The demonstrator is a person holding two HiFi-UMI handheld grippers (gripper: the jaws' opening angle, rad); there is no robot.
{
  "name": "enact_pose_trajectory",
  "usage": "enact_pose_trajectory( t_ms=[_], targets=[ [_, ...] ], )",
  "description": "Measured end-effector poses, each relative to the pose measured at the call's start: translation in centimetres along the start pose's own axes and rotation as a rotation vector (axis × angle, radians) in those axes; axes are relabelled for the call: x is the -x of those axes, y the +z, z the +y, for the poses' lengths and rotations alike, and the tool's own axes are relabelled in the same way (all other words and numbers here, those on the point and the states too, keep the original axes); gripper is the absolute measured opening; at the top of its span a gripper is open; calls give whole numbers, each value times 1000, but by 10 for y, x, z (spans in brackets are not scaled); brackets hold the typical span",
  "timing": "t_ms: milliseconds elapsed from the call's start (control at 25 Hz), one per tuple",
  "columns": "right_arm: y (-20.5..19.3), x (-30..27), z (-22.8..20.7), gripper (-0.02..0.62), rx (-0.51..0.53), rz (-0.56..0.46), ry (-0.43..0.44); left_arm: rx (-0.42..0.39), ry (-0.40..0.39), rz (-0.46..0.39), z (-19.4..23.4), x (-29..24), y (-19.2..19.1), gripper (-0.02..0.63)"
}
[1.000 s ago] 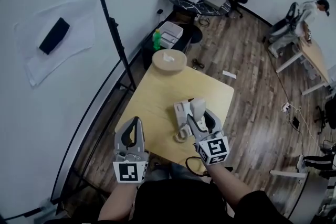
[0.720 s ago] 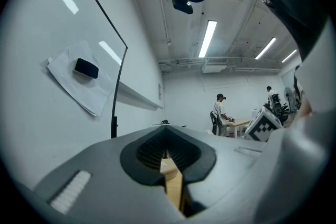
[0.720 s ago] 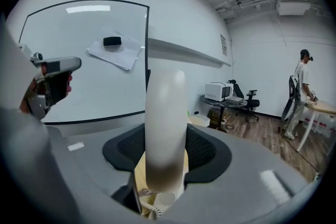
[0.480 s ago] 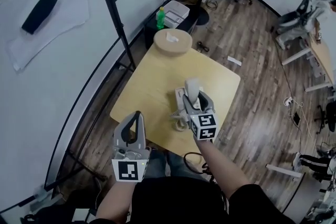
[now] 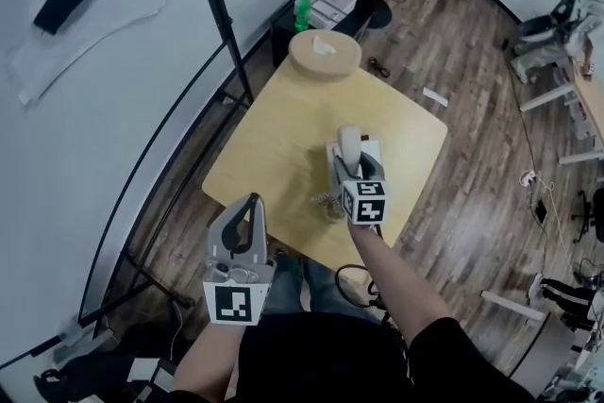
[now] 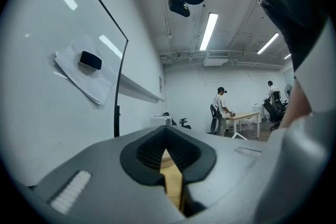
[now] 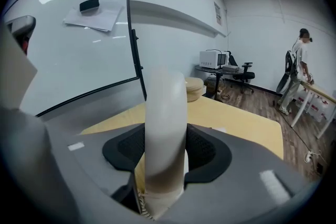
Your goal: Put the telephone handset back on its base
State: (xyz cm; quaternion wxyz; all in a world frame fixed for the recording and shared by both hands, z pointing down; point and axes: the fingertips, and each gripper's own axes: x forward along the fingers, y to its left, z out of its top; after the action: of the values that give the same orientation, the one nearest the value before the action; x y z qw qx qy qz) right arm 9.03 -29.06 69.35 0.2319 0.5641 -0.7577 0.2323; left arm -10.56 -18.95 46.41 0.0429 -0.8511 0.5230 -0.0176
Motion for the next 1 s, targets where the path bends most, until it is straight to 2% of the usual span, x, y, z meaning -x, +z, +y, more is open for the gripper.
enact_pose_trajectory(
  t_ms=[400,880,1000],
  targets=[
    [-36,-16,7,225,-6,153,-25,7,-3,-1,-4,4,-1,0],
    [-64,-23,8,225,-47,260,-56,16,-8,8,-5,5,-7,0],
    [-72,-23,7,225,-58,295,-66,23,-9,35,-4,7,-12,0]
  ],
)
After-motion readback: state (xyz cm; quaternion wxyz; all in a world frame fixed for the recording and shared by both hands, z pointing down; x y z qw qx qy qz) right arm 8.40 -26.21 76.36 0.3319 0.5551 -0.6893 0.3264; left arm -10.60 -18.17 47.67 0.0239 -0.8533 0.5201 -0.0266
